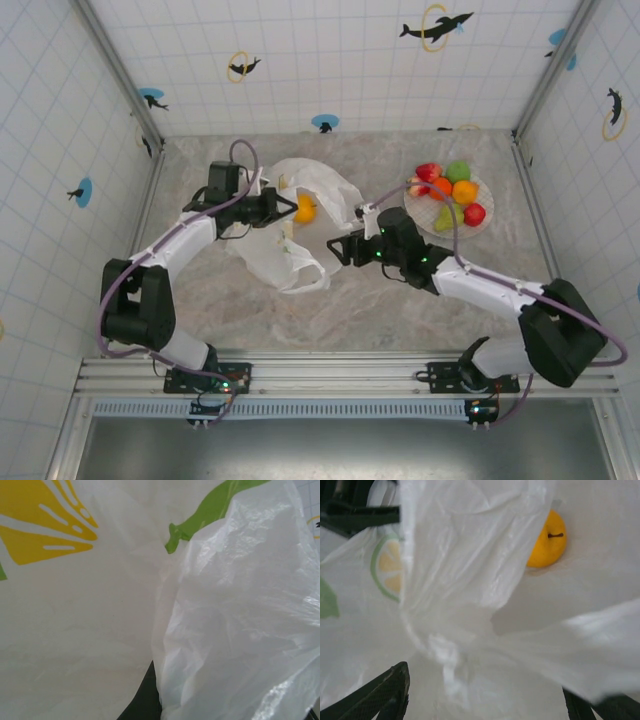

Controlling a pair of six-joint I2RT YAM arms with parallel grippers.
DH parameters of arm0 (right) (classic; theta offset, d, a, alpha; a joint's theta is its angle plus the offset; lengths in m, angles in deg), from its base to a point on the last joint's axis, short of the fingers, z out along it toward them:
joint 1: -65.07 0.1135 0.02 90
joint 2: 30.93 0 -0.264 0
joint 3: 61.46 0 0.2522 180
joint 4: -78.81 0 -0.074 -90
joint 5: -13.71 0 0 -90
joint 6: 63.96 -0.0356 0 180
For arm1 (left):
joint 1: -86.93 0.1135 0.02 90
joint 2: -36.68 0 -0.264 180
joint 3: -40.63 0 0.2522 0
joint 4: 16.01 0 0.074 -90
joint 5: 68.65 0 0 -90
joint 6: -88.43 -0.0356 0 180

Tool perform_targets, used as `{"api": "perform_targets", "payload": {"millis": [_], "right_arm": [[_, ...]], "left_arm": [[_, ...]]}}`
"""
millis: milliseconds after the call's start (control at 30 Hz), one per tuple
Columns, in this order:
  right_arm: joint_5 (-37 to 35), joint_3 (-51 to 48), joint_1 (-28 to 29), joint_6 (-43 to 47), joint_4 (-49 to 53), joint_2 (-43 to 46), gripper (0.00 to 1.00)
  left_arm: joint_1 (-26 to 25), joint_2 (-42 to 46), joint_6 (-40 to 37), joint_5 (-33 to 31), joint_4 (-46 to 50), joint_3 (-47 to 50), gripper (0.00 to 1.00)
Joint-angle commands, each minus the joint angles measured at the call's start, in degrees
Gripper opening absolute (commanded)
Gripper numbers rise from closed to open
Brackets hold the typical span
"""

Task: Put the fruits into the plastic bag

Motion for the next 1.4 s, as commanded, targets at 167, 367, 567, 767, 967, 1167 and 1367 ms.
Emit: {"api": "perform_targets", "payload": {"millis": [167,367,567,767,967,1167,1367], "right_arm": [[6.38,1.13,-8.56,10.46,20.80,13.86,0.80],[-7.70,3.96,-18.29,6.16,27.20,18.20,0.85],[-24.02,7.64,-27.31,-1.17,29.14,11.07,0.90],[-27.80,7.36,-31.89,-3.83,24.61,2.30,0.92],[-28.26,7.46,-32.62,-4.79,21.60,-5.00,0.91],[-30.28,8.46,-32.70,-5.23,19.11,-10.63,0.89],[-30.27,10.94,-32.96,-5.51,17.79,-15.91,0.88]], "left_arm": [[0.26,3.88,6.91,-1.27,-5.00,5.48,0.00],[0.24,3.98,8.07,-1.87,-5.54,5.26,0.00],[0.20,3.84,8.65,-1.69,-5.88,4.94,0.00],[0.20,3.67,9.00,-0.88,-5.88,4.60,0.00],[0.16,3.42,8.83,-0.48,-5.70,4.54,0.00],[0.16,3.28,8.57,-0.11,-5.80,4.59,0.00],[0.16,3.19,8.48,0.17,-5.80,4.59,0.00]]}}
